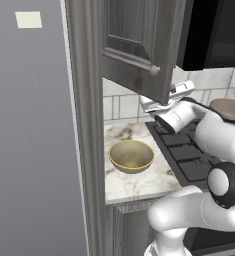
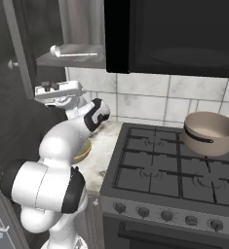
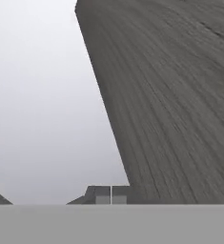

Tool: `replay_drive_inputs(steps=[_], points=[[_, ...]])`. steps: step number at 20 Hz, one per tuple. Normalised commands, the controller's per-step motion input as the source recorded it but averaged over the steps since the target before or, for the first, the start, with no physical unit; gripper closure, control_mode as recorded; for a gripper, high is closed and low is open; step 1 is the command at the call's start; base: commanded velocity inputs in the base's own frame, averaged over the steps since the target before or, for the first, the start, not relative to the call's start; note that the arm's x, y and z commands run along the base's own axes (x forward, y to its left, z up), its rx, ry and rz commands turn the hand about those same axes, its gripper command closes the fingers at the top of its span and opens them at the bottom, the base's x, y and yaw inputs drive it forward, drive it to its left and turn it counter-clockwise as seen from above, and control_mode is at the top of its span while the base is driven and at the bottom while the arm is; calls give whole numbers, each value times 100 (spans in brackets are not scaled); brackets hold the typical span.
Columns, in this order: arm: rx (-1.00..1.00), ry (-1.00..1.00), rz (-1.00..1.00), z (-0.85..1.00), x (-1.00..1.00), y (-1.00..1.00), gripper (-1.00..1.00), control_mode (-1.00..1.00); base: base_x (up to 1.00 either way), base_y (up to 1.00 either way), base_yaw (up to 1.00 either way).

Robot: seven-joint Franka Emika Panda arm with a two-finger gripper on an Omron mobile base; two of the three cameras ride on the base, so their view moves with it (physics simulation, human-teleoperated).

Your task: Open the cabinet and move the ladle to the pot. Then close the cabinet.

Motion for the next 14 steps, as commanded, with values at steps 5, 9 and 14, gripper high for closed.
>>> replay_drive_inputs(steps=[5,9,14], points=[[-6,-30,-12,45,-28,82,100,-100,0,0,0],[-6,-27,-18,35,-14,74,100,-100,0,0,0],[-3,-19,-24,21,-4,27,100,-100,0,0,0]])
